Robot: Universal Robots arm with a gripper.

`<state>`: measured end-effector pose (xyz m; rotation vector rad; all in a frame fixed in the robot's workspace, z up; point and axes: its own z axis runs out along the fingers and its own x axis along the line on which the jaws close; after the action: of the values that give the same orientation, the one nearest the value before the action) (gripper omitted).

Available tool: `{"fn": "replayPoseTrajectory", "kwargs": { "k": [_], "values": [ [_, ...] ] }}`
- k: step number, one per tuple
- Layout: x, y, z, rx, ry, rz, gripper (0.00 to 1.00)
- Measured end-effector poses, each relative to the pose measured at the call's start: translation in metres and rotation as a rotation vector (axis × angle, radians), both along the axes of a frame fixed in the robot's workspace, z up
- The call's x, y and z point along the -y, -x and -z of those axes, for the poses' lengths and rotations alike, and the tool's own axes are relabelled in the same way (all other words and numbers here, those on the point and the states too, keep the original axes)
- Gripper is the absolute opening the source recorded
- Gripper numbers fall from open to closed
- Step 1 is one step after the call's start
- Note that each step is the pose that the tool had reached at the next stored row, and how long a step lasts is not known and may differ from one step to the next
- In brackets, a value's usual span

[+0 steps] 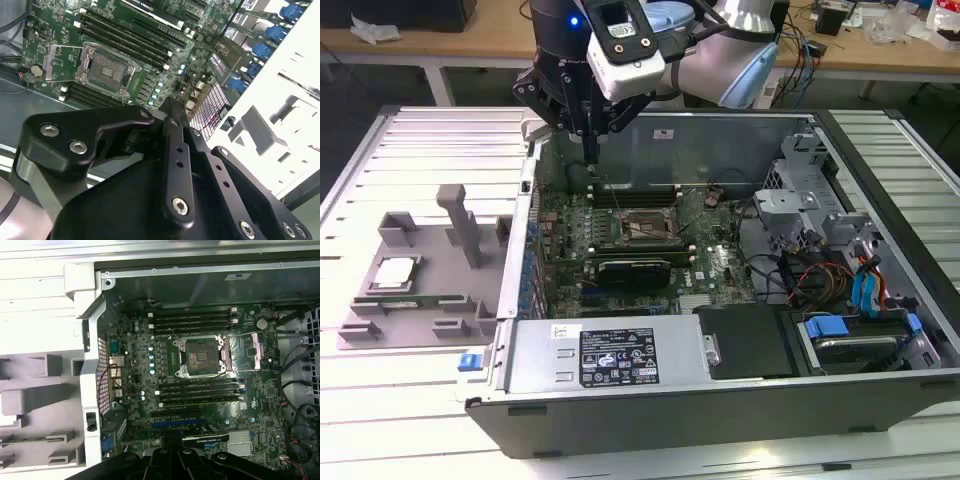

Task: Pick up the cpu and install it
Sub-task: 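Reach for the cpu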

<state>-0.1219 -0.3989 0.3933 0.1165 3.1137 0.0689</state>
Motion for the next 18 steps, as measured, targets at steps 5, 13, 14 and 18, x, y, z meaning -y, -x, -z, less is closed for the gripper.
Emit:
{"fn": "replayPoseTrajectory", "kwargs": {
  "k": [5,13,14,18],
  "values": [
    [0.0000,0.0000,0.0000,0.0000,-0.0001,0.000,0.11],
    [0.0000,0.0139,0.0000,0.0002,-0.0002,0.000,0.11],
    [0.0000,0.0181,0.0000,0.0004,-0.0002,0.000,0.11],
    [0.0000,0.0306,0.0000,0.0012,-0.0002,0.000,0.11]
  ]
}}
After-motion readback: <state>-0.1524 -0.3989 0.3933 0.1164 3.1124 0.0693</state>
